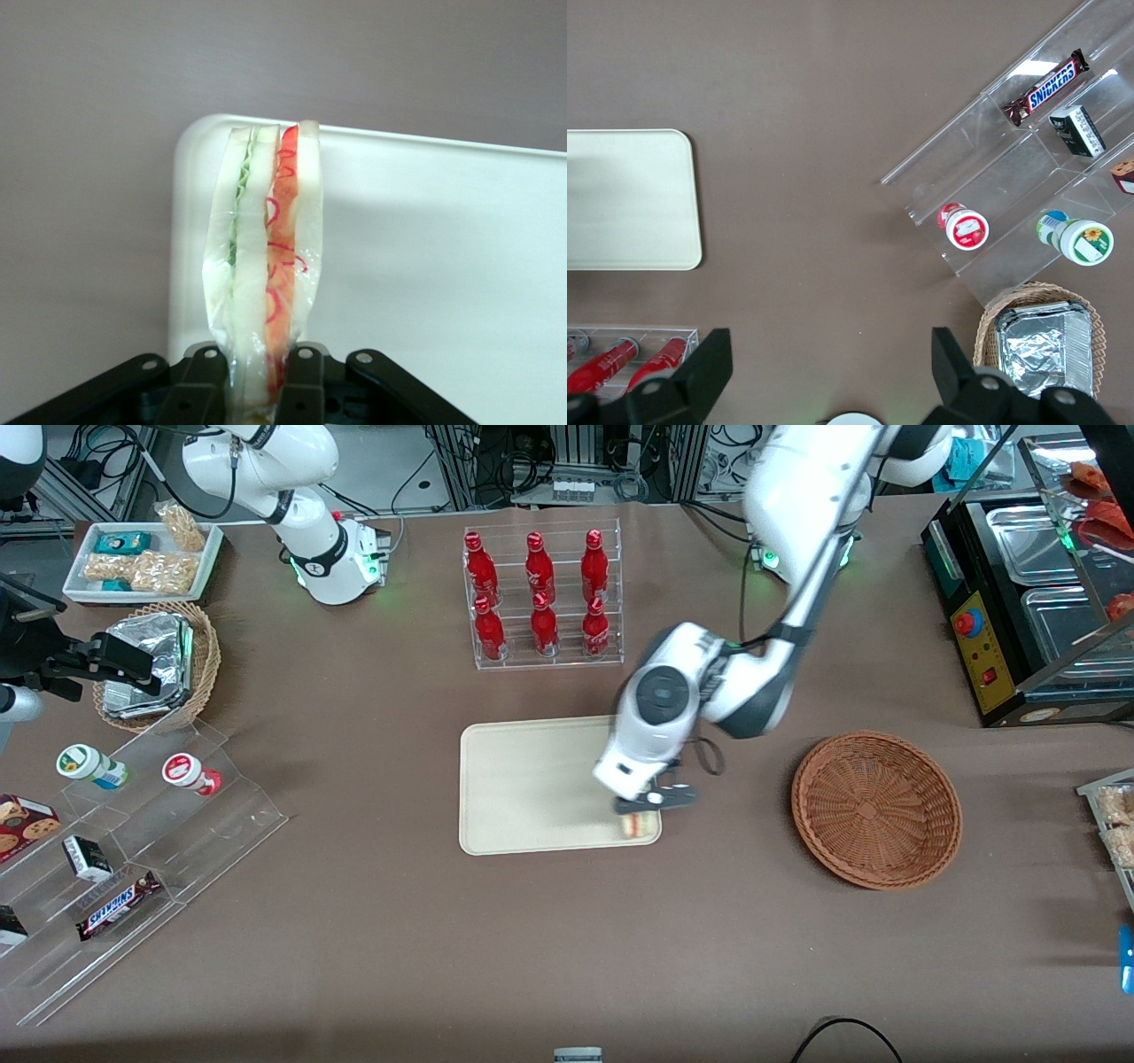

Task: Place sandwich from basket to tray
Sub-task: 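Lift the sandwich and carry it with the left gripper over the cream tray, then lower the sandwich onto the tray and open the left gripper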

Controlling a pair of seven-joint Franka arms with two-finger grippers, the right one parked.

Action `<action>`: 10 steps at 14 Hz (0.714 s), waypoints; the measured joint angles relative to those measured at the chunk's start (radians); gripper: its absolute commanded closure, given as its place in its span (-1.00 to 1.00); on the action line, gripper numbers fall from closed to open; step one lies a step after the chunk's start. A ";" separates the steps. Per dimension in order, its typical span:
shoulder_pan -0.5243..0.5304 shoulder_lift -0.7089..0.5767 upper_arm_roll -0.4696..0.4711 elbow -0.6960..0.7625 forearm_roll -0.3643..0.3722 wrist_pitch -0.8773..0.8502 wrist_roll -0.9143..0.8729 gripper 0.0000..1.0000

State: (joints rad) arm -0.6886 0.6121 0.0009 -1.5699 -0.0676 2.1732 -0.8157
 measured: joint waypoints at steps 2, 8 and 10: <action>-0.051 0.053 0.000 0.068 0.000 0.018 -0.068 1.00; -0.146 0.164 0.002 0.122 0.000 0.111 -0.111 -0.01; -0.152 0.174 0.002 0.128 0.000 0.114 -0.112 -1.00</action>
State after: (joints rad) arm -0.8410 0.7865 0.0031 -1.4415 -0.0676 2.2867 -0.9273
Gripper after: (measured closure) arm 0.802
